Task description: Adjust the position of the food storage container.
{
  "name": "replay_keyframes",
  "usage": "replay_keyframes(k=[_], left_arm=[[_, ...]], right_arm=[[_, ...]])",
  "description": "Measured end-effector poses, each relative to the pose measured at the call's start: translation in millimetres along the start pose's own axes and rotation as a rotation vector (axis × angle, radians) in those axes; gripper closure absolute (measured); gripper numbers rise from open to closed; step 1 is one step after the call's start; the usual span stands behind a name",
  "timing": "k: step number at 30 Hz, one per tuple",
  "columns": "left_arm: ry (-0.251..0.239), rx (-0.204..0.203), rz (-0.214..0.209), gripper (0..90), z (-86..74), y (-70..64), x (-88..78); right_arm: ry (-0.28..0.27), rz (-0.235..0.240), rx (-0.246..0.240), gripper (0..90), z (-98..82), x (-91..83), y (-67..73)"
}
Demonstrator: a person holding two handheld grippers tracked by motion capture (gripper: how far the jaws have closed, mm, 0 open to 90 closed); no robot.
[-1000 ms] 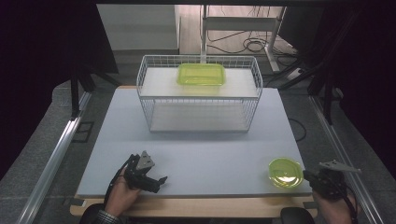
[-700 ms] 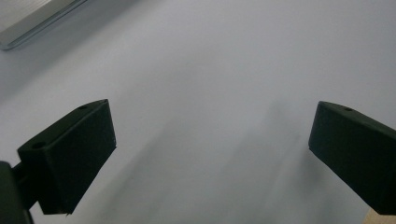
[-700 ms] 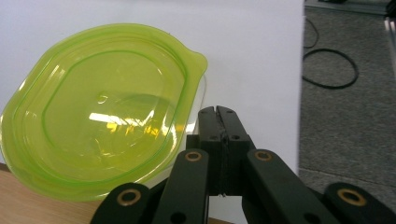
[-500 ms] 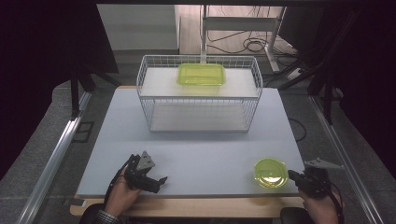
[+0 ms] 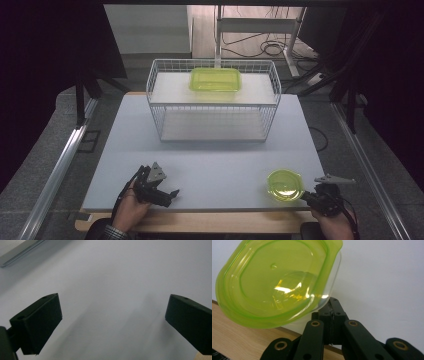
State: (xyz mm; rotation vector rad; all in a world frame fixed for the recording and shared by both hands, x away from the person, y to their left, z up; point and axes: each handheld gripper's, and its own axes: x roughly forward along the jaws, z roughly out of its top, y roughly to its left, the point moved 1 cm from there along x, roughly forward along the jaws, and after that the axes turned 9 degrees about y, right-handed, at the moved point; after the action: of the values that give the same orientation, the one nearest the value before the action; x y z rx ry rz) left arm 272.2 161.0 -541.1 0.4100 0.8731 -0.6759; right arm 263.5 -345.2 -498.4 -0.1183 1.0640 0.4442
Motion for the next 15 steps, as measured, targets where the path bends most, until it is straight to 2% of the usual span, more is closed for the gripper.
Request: replay_keyframes(k=[11,15], left_arm=[[0.003,0.005,0.0,0.9,0.3,-0.5,0.5],[0.005,0.009,0.0,0.9,0.5,-0.9,0.7]], right_arm=[[0.008,0.091,-0.014,89.2,8.2,15.2,13.8],[0.015,0.11,-0.028,89.2,13.3,20.6,20.0]])
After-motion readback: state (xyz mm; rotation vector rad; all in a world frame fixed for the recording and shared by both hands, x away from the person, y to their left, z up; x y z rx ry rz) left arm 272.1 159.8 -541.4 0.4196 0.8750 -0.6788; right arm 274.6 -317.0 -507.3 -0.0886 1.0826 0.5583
